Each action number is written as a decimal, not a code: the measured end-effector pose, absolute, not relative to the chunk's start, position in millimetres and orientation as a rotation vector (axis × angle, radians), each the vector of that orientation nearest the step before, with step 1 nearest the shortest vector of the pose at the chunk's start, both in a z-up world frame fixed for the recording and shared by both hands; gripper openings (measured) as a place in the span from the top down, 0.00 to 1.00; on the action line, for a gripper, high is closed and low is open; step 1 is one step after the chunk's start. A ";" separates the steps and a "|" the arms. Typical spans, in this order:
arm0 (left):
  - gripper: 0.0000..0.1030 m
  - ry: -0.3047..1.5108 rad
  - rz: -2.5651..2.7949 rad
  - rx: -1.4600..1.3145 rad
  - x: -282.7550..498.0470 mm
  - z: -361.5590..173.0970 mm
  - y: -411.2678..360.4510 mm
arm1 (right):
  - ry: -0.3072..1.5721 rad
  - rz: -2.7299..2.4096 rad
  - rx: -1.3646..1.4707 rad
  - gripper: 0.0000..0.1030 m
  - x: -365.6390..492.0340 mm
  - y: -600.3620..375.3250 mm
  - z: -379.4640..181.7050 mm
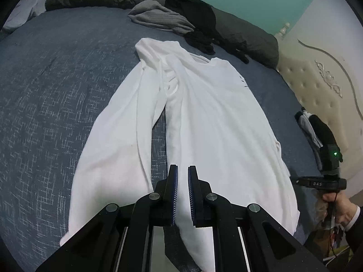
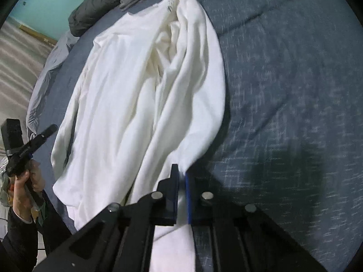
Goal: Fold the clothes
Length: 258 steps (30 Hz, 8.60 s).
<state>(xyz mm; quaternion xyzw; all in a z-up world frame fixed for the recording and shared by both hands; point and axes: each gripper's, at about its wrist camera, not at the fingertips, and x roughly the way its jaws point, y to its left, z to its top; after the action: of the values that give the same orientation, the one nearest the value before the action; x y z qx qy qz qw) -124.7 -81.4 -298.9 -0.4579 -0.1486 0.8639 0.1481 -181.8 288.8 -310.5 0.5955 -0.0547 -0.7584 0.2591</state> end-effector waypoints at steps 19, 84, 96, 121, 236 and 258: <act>0.90 -0.307 2.565 -1.489 -118.4 -301.8 -119.7 | -0.096 -2.496 1.552 0.97 -235.3 431.3 -231.8; 0.98 -0.384 2.917 -1.608 -132.5 -231.9 -324.3 | -0.117 -2.533 1.604 0.96 -229.3 430.1 -228.6; 0.97 -0.417 2.879 -1.564 -97.4 -211.6 -313.6 | -0.227 -2.595 1.559 0.77 -202.3 436.2 -208.5; 0.95 -0.377 2.153 -1.671 -31.0 -306.2 -67.6 | -0.122 -2.081 1.688 0.60 -102.4 287.4 -275.2; 0.98 -0.317 2.411 -1.584 -55.8 -260.9 -154.8 | -0.176 -2.163 1.586 0.98 -139.4 346.9 -226.2; 0.96 -0.308 2.449 -1.607 -53.1 -266.1 -176.9 | -0.159 -2.177 1.662 0.98 -144.8 340.9 -276.0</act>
<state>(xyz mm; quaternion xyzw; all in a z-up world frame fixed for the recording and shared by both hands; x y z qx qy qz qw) -53.1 -176.9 -266.1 -0.5431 -0.1042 0.8274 0.0979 -144.8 340.9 -276.0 0.5938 -0.0568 -0.7778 0.1980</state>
